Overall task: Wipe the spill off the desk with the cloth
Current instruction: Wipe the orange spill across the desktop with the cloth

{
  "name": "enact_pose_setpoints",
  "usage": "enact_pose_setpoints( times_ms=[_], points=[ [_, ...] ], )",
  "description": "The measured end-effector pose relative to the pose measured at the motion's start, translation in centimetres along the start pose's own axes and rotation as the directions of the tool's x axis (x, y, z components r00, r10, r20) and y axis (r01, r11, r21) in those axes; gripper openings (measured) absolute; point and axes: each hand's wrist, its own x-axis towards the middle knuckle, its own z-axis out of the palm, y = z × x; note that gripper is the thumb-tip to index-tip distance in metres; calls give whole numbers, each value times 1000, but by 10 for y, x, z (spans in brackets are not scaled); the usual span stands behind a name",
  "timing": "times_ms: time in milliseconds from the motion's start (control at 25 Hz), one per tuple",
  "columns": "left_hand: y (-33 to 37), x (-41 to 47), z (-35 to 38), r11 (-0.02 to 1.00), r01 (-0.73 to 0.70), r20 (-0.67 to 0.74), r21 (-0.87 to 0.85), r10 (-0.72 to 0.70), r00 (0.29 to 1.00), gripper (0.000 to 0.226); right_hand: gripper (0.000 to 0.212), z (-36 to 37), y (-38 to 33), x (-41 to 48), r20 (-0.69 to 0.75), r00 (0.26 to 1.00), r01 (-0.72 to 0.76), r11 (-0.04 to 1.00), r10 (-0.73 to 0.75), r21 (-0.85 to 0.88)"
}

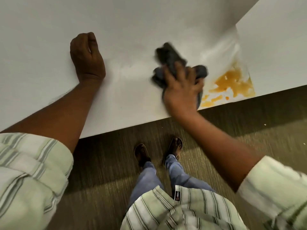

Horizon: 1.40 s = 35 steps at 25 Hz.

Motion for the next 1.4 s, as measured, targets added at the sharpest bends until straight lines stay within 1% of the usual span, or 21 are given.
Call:
enact_pose_setpoints(
  times_ms=[80, 120, 160, 200, 280, 360, 440, 480, 520, 600, 680, 720, 800, 880, 960, 1040, 1080, 1160, 1280, 1320, 1400],
  points=[
    [-5, -1, 2, 1000, -1, -13, -24, 0, 1000, 24, 61, 11, -31, -34, 40, 980, 192, 981, -193, 18],
    [-5, -2, 1, 999, 19, -12, -38, -20, 1000, 23, 60, 14, -39, -32, 46, 967, 250, 968, -250, 17],
    [-6, -3, 0, 998, 29, -3, -55, -29, 1000, 25, 60, 15, -38, -16, 47, 965, 257, 966, -257, 13],
    [-6, -5, -1, 997, 30, 8, -68, -29, 1000, 28, 60, 11, -29, 5, 44, 978, 205, 979, -205, 2],
    [0, -15, -4, 996, 34, -3, -85, -34, 999, 32, 60, -1, 8, 39, 40, 999, 20, 999, -19, -31],
    [19, -35, -10, 997, 15, -48, -75, -18, 999, 32, 61, -7, 46, 49, 0, 987, -159, 986, 159, -55],
    [40, -57, -10, 995, -16, -57, -103, 10, 998, 32, 61, -9, 48, 31, -18, 968, -250, 966, 249, -64],
    [51, -65, -7, 991, -38, -57, -129, 30, 998, 32, 62, -7, 36, 17, -12, 969, -249, 967, 248, -60],
    [64, -70, -3, 985, -51, -53, -165, 43, 998, 33, 62, -4, 20, 3, 4, 978, -208, 977, 208, -51],
    [85, -71, 6, 970, -59, -38, -236, 51, 998, 32, 63, 2, -7, -18, 53, 997, -62, 998, 64, -30],
    [96, -72, 16, 967, -92, -22, -238, 90, 996, 30, 63, 8, -12, -12, 51, 997, 59, 998, -58, -22],
    [97, -71, 21, 970, -118, -15, -215, 117, 993, 29, 62, 9, -6, 4, 36, 996, 78, 997, -77, -17],
    [97, -67, 26, 968, -168, 3, -185, 171, 985, 27, 61, 3, 14, 44, 31, 999, 39, 999, -38, -10],
    [104, -65, 34, 958, -234, 21, -167, 241, 970, 27, 60, -6, 45, 77, 10, 996, -85, 996, 86, -26],
    [108, -63, 40, 940, -305, 50, -155, 315, 948, 27, 60, -8, 68, 83, -34, 979, -200, 980, 200, 3],
    [107, -59, 43, 928, -341, 67, -153, 354, 933, 25, 59, -5, 68, 60, -61, 959, -276, 961, 277, 19],
    [105, -53, 44, 930, -339, 73, -144, 352, 933, 24, 57, -2, 59, 43, -82, 955, -285, 958, 285, 10],
    [99, -38, 47, 943, -318, 94, -103, 327, 940, 25, 54, 5, 35, 15, -90, 972, -218, 976, 217, 7],
    [94, -18, 58, 944, -328, 134, -42, 331, 934, 25, 53, 10, 28, 33, -76, 993, -85, 996, 86, 14],
    [92, -14, 64, 943, -332, 153, -30, 333, 931, 25, 51, 9, 38, 51, -67, 994, -86, 996, 87, 23],
    [89, -10, 72, 947, -319, 172, -35, 320, 932, 23, 55, 4, 68, 86, -44, 988, -145, 988, 147, 52]
  ],
)
